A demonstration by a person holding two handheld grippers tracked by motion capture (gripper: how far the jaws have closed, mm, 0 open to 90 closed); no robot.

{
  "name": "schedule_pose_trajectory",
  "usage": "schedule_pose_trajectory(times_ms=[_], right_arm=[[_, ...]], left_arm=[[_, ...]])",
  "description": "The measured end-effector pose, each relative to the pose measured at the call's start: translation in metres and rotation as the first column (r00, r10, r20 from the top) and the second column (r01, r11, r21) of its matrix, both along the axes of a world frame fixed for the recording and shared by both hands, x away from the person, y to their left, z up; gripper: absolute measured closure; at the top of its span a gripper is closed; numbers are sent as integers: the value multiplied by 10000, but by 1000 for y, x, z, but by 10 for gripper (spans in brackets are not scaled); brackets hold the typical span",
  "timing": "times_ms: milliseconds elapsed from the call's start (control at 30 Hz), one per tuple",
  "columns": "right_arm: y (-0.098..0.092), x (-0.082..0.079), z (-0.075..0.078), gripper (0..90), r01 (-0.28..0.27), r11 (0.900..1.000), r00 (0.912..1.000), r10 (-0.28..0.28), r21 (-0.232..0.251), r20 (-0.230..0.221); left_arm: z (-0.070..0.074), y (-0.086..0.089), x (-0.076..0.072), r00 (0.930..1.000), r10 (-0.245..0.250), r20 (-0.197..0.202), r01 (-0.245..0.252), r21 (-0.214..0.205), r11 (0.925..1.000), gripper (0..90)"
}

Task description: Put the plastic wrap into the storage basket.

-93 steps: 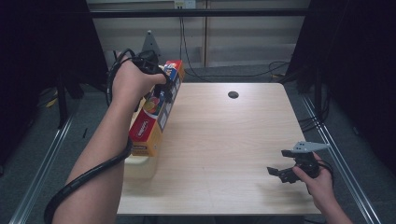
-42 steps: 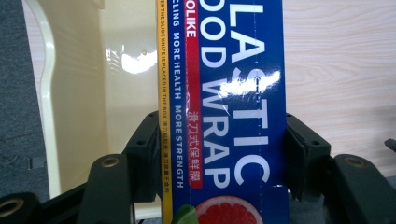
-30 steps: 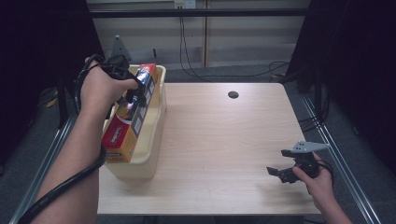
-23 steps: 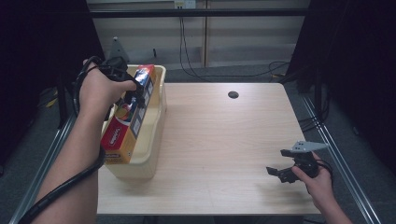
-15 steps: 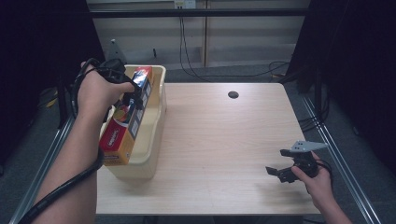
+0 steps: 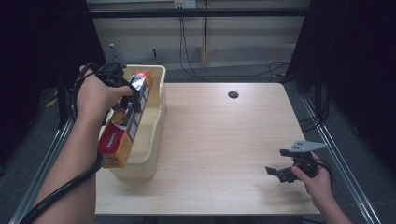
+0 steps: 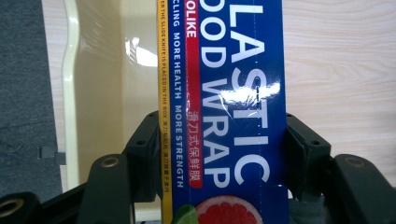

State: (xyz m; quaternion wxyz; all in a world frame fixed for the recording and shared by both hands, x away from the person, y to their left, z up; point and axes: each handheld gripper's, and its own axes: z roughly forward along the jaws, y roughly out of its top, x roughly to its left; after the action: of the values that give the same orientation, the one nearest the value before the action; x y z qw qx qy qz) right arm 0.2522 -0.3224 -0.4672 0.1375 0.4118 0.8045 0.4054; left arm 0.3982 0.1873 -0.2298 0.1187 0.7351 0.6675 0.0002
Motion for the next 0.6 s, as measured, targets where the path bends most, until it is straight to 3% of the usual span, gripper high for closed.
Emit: schedule_pose_trajectory(times_ms=[600], right_arm=[[1,0,0,22,-76,10000,10000,76,-27,-15]], left_arm=[[-17,6,-1,9998,99,-175,-99,32,9999,409]])
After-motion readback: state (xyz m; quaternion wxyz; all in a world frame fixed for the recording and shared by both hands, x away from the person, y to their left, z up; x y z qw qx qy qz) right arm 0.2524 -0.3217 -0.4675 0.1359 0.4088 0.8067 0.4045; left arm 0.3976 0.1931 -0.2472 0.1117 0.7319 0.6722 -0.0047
